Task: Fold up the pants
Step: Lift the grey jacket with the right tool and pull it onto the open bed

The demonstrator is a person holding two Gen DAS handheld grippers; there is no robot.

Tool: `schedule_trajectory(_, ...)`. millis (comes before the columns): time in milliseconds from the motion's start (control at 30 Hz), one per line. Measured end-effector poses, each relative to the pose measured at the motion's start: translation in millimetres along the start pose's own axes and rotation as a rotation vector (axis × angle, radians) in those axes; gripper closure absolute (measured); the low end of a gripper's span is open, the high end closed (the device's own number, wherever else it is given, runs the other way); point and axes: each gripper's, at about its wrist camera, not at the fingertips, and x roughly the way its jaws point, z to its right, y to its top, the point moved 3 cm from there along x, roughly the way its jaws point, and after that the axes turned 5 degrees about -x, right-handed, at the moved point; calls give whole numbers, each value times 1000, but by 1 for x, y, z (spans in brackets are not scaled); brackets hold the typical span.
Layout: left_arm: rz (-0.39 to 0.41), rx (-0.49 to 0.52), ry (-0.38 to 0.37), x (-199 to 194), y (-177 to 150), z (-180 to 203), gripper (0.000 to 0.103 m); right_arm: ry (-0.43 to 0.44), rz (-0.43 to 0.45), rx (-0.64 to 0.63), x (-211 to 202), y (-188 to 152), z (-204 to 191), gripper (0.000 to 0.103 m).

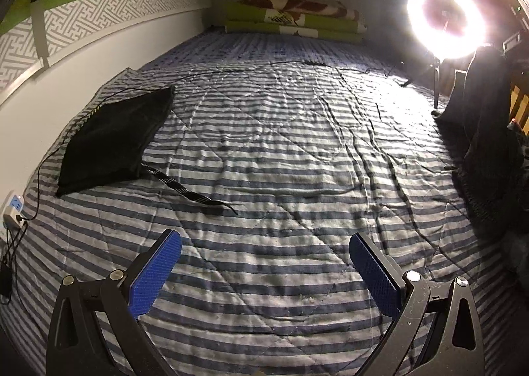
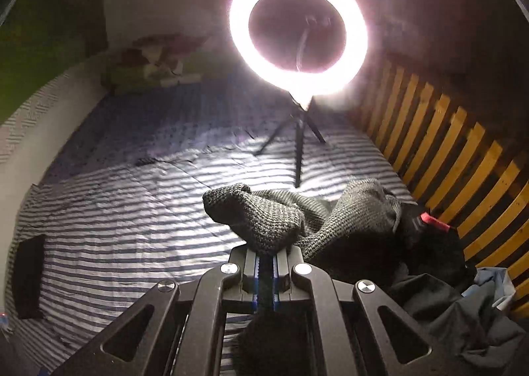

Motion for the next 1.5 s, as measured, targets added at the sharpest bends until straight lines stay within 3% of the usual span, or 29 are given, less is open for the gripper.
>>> schedule_trajectory(133,21,-7,13,-8,4,-8,0,88,60,-64,-49,13,-38,98)
schedule_trajectory(300,54,-64,36,-22,17,-34,0,283,84,-144,-106,9,-111,98)
schedule_trajectory(400,97,-126,54,-40,28,-65,0,420,46,-202,-126,-23,-154,98)
schedule_trajectory(467,129,-175,82,-53,35,-90,0,542,-6,-244,-137,-58,-185,98)
schedule_trajectory(533,142,-222,95,-62,39,-114,0,601,-42,-309,-143,-96,-209,98)
schedule_trajectory(667,133,-284,85,-70,39,-148,0,678,-259,-418,-127,-192,-238,88)
schedule_trajectory(733,123,-271,83,-69,36,-149,0,661,-303,-431,-116,-221,-230,86)
schedule_trajectory(800,99,-229,71,-63,33,-141,0,646,-294,-393,-106,-238,-210,76)
schedule_trajectory(867,73,-191,56,-55,30,-128,0,619,-276,-308,-96,-245,-181,59)
schedule_trajectory(1133,-49,-94,-97,-32,12,-59,0,350,-215,-86,-28,-233,-96,53)
schedule_trajectory(1233,-61,-67,-164,-33,5,-36,0,342,-236,-49,-3,-223,-91,52)
schedule_trajectory(1367,-70,-54,-215,-34,0,-20,0,384,-291,-32,36,-214,-113,50)
schedule_trajectory(1500,-72,-36,-203,-30,-1,-15,0,290,-313,-138,69,-212,-147,50)
